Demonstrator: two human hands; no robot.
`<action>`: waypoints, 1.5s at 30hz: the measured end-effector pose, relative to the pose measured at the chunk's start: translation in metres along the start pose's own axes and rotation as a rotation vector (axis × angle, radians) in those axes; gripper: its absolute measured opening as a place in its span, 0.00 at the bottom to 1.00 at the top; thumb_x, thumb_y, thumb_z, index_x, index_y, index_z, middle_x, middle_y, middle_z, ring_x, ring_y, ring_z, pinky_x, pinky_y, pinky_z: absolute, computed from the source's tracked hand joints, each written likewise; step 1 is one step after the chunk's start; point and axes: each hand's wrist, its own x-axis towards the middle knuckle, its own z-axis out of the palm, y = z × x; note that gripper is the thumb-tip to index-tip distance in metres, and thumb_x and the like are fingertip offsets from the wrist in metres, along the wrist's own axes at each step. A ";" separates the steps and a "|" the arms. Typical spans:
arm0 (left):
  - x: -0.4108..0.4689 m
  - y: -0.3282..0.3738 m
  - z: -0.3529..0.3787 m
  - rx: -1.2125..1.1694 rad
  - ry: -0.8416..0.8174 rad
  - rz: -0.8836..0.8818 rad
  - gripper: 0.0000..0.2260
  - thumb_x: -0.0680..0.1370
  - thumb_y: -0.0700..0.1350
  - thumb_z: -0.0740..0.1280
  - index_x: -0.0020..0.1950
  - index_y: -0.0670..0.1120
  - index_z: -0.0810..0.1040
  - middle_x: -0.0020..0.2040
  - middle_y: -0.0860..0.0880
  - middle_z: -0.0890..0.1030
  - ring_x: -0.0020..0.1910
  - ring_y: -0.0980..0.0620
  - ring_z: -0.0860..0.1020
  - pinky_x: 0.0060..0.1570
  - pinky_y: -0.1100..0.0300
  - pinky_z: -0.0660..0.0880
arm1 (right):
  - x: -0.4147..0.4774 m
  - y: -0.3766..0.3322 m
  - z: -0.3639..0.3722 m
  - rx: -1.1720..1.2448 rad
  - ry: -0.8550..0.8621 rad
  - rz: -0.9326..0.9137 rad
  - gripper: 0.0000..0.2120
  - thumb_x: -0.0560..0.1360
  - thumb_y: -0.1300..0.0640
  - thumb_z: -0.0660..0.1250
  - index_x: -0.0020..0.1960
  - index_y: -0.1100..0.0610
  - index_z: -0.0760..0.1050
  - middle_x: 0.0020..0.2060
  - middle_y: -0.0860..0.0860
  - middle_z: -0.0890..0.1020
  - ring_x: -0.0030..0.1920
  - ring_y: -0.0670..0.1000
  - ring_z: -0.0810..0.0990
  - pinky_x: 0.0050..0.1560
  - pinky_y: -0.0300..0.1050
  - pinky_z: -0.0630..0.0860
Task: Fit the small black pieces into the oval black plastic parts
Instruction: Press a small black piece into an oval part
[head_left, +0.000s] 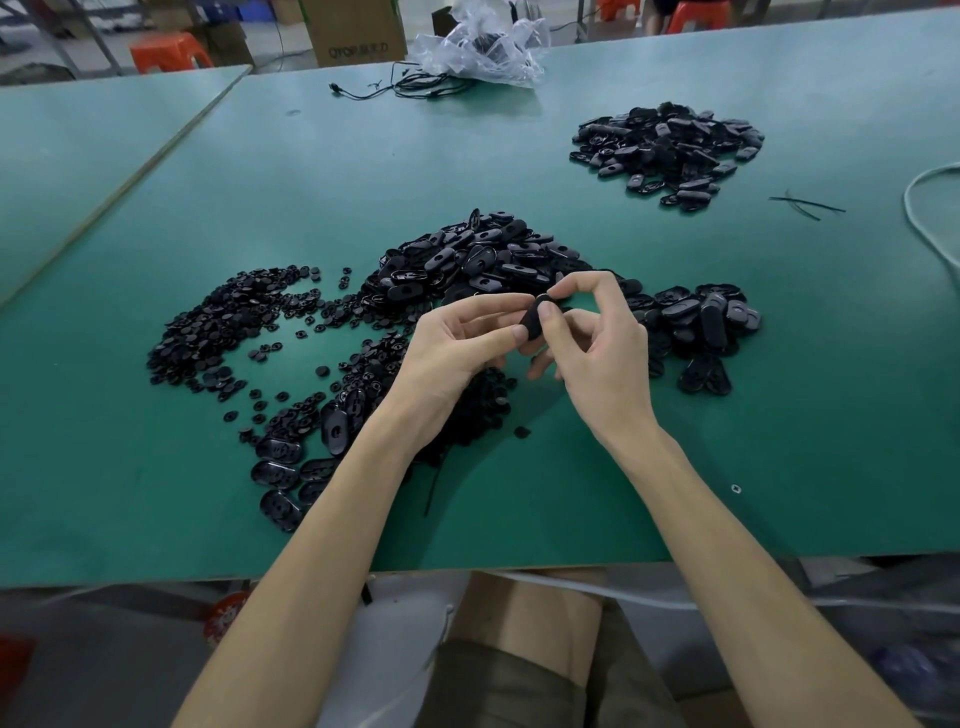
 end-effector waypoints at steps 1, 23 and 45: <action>0.000 0.000 0.000 -0.003 -0.001 -0.006 0.13 0.78 0.36 0.73 0.62 0.44 0.85 0.55 0.45 0.87 0.50 0.53 0.82 0.48 0.58 0.75 | 0.000 0.000 0.000 -0.003 -0.002 -0.004 0.04 0.83 0.52 0.65 0.55 0.45 0.70 0.33 0.46 0.86 0.30 0.51 0.85 0.36 0.50 0.79; -0.001 -0.001 0.000 0.016 0.049 -0.007 0.11 0.77 0.37 0.75 0.58 0.47 0.86 0.52 0.49 0.88 0.50 0.55 0.83 0.48 0.61 0.77 | 0.000 0.000 -0.001 -0.032 -0.038 0.001 0.03 0.82 0.57 0.67 0.52 0.49 0.74 0.35 0.48 0.86 0.32 0.51 0.86 0.43 0.58 0.83; -0.001 -0.002 0.001 -0.013 0.074 0.001 0.09 0.79 0.38 0.73 0.59 0.45 0.85 0.52 0.46 0.87 0.51 0.52 0.83 0.49 0.58 0.80 | -0.002 -0.007 -0.002 -0.001 -0.072 0.011 0.05 0.80 0.62 0.69 0.48 0.54 0.80 0.38 0.48 0.86 0.37 0.52 0.86 0.44 0.58 0.83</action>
